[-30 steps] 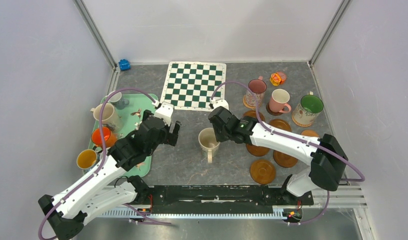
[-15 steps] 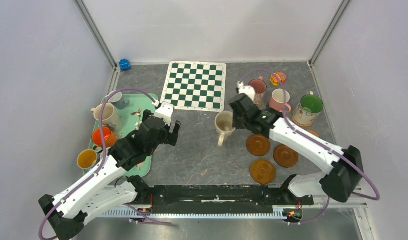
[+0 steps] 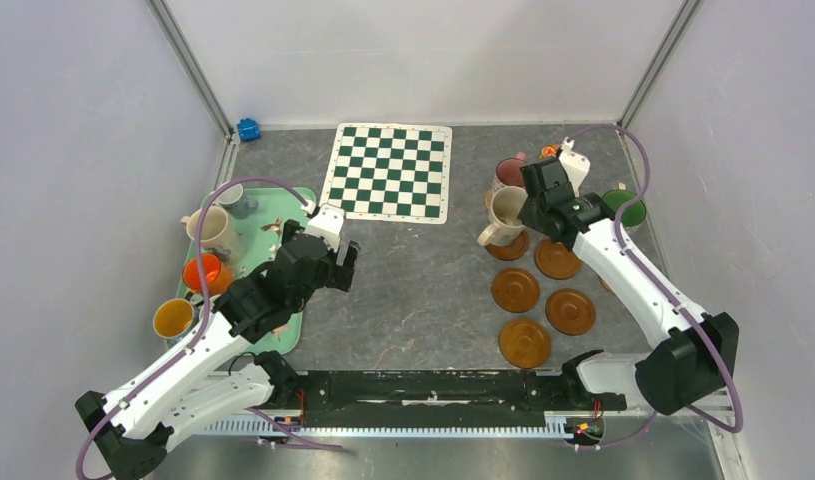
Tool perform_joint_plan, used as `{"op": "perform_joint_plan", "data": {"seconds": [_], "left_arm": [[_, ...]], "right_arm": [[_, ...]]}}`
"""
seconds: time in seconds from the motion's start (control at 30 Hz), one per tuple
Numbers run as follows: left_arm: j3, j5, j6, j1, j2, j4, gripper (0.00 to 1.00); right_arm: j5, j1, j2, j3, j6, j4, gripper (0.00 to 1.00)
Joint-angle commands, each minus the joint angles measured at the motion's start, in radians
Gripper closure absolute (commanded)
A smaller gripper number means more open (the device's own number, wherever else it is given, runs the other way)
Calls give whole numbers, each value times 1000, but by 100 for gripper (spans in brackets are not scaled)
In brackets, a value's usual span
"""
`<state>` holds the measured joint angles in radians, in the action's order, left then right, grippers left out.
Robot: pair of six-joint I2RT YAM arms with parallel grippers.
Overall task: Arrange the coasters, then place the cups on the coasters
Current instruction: Pick up the cup at the center of the board, then place the cup on the coaster.
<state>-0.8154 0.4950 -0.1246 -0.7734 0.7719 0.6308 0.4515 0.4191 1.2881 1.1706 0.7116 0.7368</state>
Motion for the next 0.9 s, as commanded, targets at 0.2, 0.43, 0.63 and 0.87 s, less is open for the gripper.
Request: {"op": "perform_joint_plan", "data": {"seconds": [0.2,0.43,0.63,0.87], "left_arm": [[4,22,19,2,-9,-17,0],[4,21,19,2,-6,-16,0],[3,24,19,2,-5,-17,0],[4,22,20,2,0,-19,0]], "right_arm": [[32,-114,68,71,111,-73,100],[28,-146,108,68,108,-100,100],[-8,-152,132,53,83,-148,100],[-36,-152,152,26,36,-199,100]]}}
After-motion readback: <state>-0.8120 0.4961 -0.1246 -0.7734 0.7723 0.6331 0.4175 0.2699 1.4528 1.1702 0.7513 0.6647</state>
